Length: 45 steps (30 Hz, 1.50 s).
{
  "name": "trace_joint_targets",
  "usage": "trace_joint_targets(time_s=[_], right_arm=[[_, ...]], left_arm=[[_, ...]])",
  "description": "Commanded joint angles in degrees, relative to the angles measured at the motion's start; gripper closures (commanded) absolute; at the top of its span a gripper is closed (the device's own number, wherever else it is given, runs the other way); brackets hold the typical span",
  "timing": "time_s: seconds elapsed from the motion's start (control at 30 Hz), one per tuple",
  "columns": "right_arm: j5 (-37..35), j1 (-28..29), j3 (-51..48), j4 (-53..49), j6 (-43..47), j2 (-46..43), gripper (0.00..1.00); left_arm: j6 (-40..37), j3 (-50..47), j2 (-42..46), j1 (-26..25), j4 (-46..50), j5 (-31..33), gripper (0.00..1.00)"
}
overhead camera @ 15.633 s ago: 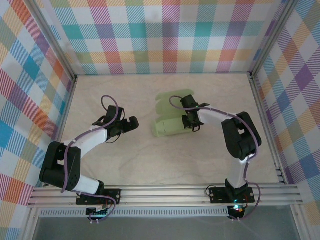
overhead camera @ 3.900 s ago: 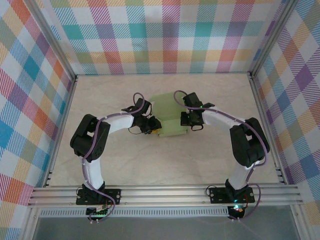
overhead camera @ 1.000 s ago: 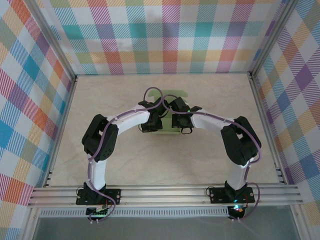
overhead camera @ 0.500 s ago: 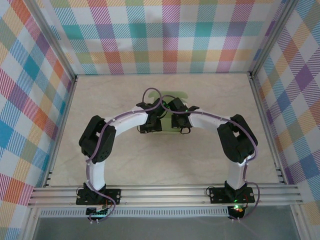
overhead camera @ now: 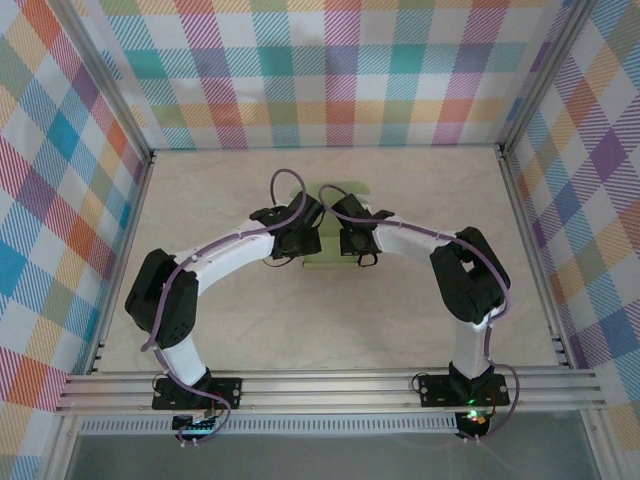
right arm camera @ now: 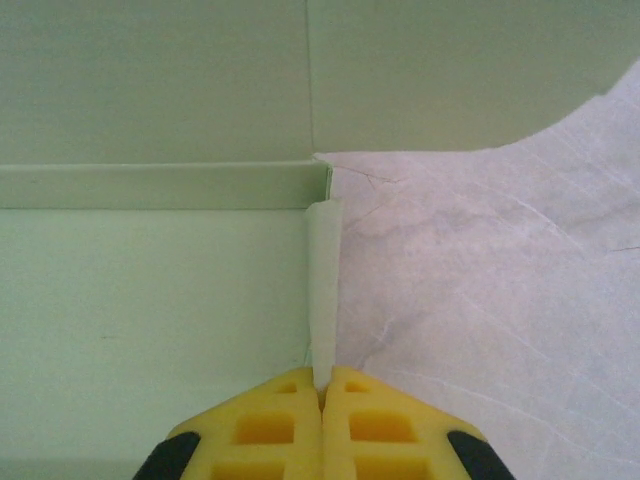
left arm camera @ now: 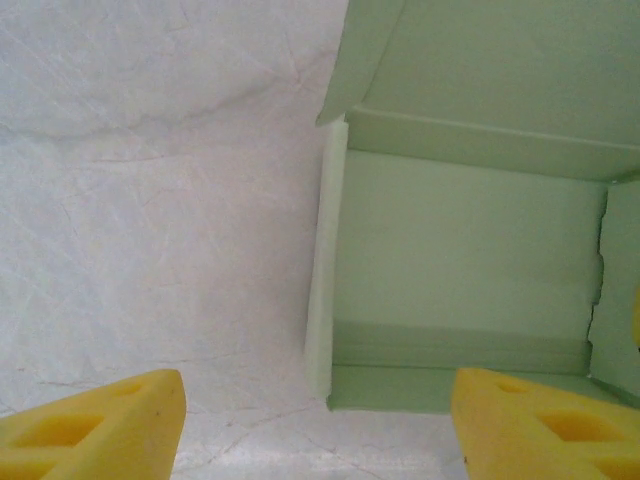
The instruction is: Fold the paper box
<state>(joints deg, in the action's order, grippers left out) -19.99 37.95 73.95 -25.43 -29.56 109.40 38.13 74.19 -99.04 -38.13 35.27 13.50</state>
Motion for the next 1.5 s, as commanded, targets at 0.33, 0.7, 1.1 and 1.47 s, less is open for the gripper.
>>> trace_joint_targets(time_s=[0.33,0.7,1.1,1.47], right_arm=[[-0.86,0.37,0.67,-1.21,0.56,0.33,0.76],[-1.72,0.39,1.63,-1.67,3.42,3.44,0.82],[-4.62,0.35,3.51,-5.64,6.75,7.53,1.0],[-18.88,0.44,10.7,-19.45,5.04,15.13,1.0]], left_arm=[[0.85,-4.82,3.24,2.73,-3.78,-0.42,0.28],[1.41,-14.77,13.63,4.64,-12.69,0.48,0.27],[0.7,-25.62,25.88,9.61,-15.43,5.77,0.26],[0.9,-25.94,23.59,11.1,-16.11,3.2,0.25]])
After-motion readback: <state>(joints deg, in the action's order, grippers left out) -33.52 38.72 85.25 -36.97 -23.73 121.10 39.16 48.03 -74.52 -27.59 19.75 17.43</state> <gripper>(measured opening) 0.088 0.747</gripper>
